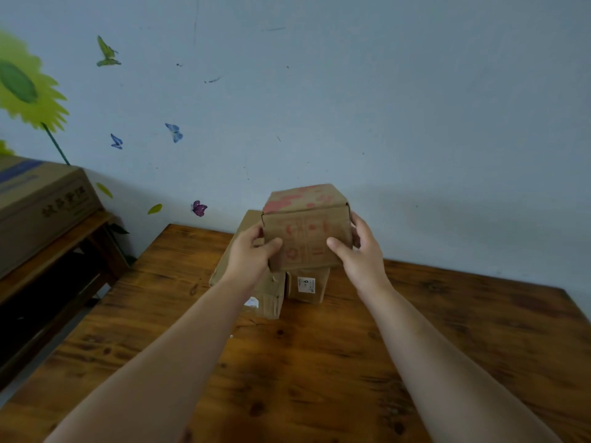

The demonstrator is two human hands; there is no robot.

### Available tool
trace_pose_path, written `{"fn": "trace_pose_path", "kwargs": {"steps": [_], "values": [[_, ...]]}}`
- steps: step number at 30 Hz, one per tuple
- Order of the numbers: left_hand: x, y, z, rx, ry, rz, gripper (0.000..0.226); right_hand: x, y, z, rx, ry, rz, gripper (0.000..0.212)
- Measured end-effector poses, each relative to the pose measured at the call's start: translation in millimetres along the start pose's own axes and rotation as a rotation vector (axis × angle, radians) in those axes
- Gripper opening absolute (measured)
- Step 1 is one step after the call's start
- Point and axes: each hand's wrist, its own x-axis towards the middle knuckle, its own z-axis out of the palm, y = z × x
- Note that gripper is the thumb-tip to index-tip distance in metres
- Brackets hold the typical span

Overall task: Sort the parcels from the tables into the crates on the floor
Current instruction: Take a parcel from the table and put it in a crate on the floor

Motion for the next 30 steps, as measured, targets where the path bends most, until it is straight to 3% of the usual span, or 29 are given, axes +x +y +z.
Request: {"fn": "trace_pose_path", "kwargs": {"steps": [4, 8, 12, 17, 22, 25, 28, 30], "values": [[-12.4, 20.2, 1.7, -0.180, -0.094, -0.042, 0.038, -15.2, -3.1, -9.9, 0.013, 0.016, -0.021, 0.054], [-17.9, 32.4, 0.5, -0.028, -0.180, -0.045, 0.051, -27.6, -4.5, -15.2, 0.075, 0.059, 0.014, 0.051], [-24.2, 27.3, -13.9, 0.184, -0.353, 0.027, 0.083, -30.3, -18.3, -26.7, 0.094, 0.133, 0.072, 0.041], [-24.9, 20.0, -12.6, 0.359, -0.223, 0.094, 0.066, -27.2, -33.2, -40.8, 0.029, 0.083, 0.124, 0.038], [-34.5, 23.6, -12.3, 0.006, -0.129, 0.025, 0.047, -37.1, -29.6, -43.2, 0.019, -0.098, 0.094, 0.077], [-33.9, 23.6, -13.9, -0.184, -0.083, -0.103, 0.036, -43.1, -17.3, -42.2, 0.056, -0.199, 0.065, 0.083], [-32.3, 23.0, -12.8, -0.251, -0.069, -0.240, 0.044, -50.3, -4.7, -40.2, 0.121, -0.332, 0.065, 0.107], [-34.0, 24.3, -10.9, -0.248, -0.072, -0.300, 0.049, -52.9, 1.6, -39.6, 0.135, -0.336, 0.057, 0.106]]}}
